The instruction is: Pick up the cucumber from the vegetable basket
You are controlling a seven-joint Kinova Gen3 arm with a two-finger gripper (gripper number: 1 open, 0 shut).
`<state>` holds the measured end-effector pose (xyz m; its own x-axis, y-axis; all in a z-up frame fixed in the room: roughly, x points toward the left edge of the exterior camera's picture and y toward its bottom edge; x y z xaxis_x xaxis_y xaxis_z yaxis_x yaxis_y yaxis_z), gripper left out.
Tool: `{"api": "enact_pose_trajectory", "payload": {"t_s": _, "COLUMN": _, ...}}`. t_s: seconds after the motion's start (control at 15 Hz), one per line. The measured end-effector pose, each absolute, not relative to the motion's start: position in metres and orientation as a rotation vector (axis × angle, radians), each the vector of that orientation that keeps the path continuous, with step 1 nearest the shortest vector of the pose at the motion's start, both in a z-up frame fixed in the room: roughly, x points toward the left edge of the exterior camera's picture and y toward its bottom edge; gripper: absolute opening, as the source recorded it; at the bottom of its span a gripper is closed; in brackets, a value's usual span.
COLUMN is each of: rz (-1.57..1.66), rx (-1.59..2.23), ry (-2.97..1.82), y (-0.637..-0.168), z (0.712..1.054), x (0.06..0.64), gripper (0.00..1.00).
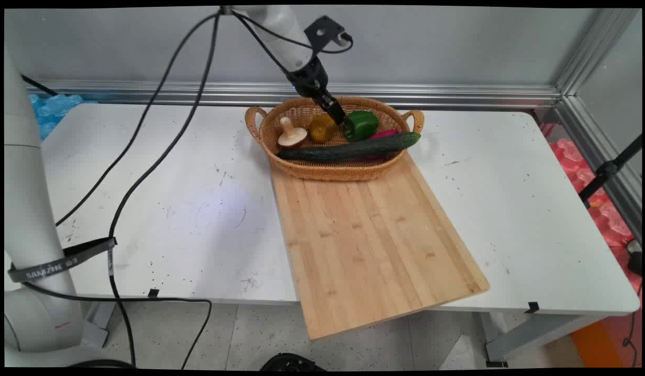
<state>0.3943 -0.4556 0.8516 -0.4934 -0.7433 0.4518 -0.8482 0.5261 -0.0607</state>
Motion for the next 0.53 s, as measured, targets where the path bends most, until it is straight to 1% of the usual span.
{"api": "enact_pose_trajectory", "payload": {"t_s": 0.33, "rz": 0.4, "rx": 1.234, "ry": -2.42, "y": -0.417, "z": 0.895, "x": 0.399, "gripper": 1.0}}
{"api": "enact_pose_trajectory", "payload": {"t_s": 0.53, "rz": 0.387, "rx": 1.18, "ry": -2.448, "y": -0.388, "z": 0.915, "x": 0.406, "gripper": 1.0}}
